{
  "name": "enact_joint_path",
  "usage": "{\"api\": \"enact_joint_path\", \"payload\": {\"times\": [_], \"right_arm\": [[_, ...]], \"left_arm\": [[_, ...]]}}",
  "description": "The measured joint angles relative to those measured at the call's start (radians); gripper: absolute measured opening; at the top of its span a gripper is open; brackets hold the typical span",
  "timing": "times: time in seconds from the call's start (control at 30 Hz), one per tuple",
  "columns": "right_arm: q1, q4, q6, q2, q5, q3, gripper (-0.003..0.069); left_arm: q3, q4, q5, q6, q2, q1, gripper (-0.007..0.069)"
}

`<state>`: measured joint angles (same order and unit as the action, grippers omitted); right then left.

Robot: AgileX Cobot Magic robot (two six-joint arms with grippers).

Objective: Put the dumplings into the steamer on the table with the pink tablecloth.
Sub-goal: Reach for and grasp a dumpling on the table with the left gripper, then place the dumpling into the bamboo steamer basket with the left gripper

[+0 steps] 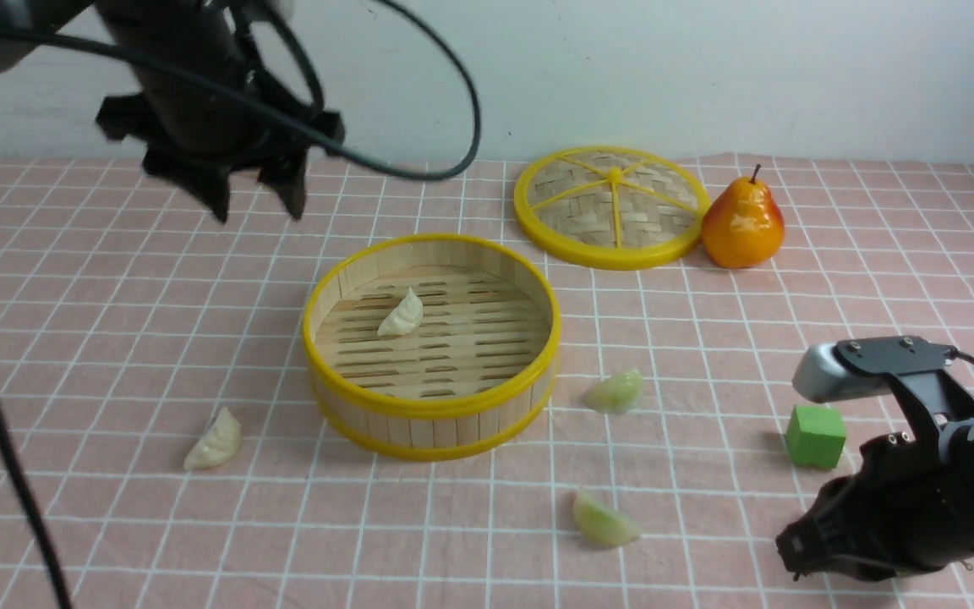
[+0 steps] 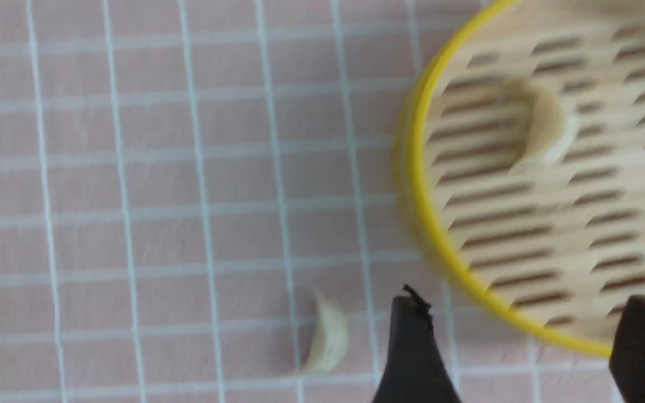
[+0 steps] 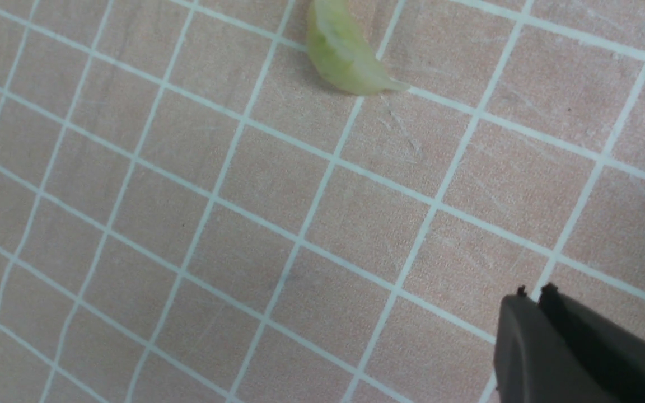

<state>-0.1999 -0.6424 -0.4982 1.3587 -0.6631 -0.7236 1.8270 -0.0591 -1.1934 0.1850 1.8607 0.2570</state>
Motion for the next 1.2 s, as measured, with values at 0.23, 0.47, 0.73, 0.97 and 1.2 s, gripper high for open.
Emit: {"api": "enact_joint_path", "payload": {"times": [0.23, 0.47, 0.73, 0.97, 1.2], "right_arm": [[0.000, -0.043, -0.009, 0.000, -0.027, 0.000, 0.0038], [0.000, -0.125, -0.080, 0.000, -0.033, 0.000, 0.0042], [0.000, -0.205, -0.173, 0.000, -0.060, 0.000, 0.0044], [0.000, -0.218, -0.201, 0.000, -0.061, 0.000, 0.0050], [0.000, -0.245, -0.215, 0.000, -0.061, 0.000, 0.0053]], "left_arm": [[-0.619, -0.028, 0.487, 0.051, -0.022, -0.061, 0.0391], [-0.669, -0.039, 0.591, 0.091, 0.038, -0.074, 0.0318], [-0.668, -0.031, 0.584, 0.095, 0.021, -0.072, 0.0185], [-0.529, 0.157, 0.454, 0.014, -0.099, -0.064, 0.0185], [-0.319, 0.304, 0.416, -0.084, -0.035, 0.069, 0.0185]]}}
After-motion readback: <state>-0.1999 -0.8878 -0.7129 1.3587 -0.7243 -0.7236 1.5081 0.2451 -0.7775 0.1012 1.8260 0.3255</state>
